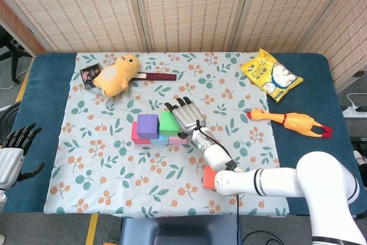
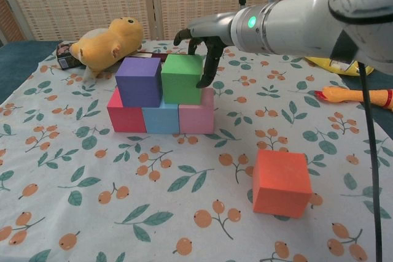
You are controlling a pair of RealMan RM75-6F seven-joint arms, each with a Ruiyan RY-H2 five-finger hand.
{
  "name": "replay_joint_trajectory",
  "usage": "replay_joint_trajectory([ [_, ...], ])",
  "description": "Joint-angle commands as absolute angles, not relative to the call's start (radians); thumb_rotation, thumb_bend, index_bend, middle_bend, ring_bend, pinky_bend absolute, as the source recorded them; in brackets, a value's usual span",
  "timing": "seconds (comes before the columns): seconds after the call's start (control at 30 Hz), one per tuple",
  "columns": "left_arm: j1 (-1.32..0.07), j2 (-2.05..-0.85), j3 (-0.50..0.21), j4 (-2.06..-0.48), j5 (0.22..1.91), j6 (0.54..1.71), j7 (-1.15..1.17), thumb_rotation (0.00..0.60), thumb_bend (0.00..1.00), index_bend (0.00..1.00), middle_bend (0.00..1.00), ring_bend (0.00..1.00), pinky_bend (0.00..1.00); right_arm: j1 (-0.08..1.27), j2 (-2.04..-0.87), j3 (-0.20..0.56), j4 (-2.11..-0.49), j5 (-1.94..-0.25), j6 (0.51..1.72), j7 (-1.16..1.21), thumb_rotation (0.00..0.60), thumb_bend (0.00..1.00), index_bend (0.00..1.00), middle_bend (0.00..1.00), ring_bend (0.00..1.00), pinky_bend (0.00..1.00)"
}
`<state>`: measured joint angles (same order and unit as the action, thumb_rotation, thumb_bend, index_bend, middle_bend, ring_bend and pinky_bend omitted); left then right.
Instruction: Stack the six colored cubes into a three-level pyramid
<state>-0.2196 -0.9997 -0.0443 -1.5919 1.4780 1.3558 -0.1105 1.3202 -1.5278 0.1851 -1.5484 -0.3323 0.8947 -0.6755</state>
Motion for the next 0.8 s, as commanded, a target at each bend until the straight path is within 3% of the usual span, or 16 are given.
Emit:
replay_joint_trajectory([
  [0.03,-0.22,-1.0,-0.044,-1.592,1.478,1.354,-0.108,0.6,0.29,0.08,0.0,0.0,0.09,1.317,-1.539,0.186,-1.535,-0.346,0.89,-0.668,0.6,0.13,0.14,0.23,0.0,0.0],
  [0.3,-0.221,-1.0,-0.045,-1.591,1.474,1.346,-0.107,0.6,0.29,0.07,0.0,0.0,0.09,1.306,-1.559,0.191,-1.502,-0.384,0.882,-0.649,0.6,0.17,0.3,0.29,0.0,0.0],
  [0.8,-0.224,-0.992,-0.049,-1.605,1.477,1.341,-0.103,0.6,0.29,0.06,0.0,0.0,0.08,1.292,-1.505,0.199,-1.571,-0.399,0.88,-0.645,0.6,0.18,0.32,0.3,0.0,0.0],
])
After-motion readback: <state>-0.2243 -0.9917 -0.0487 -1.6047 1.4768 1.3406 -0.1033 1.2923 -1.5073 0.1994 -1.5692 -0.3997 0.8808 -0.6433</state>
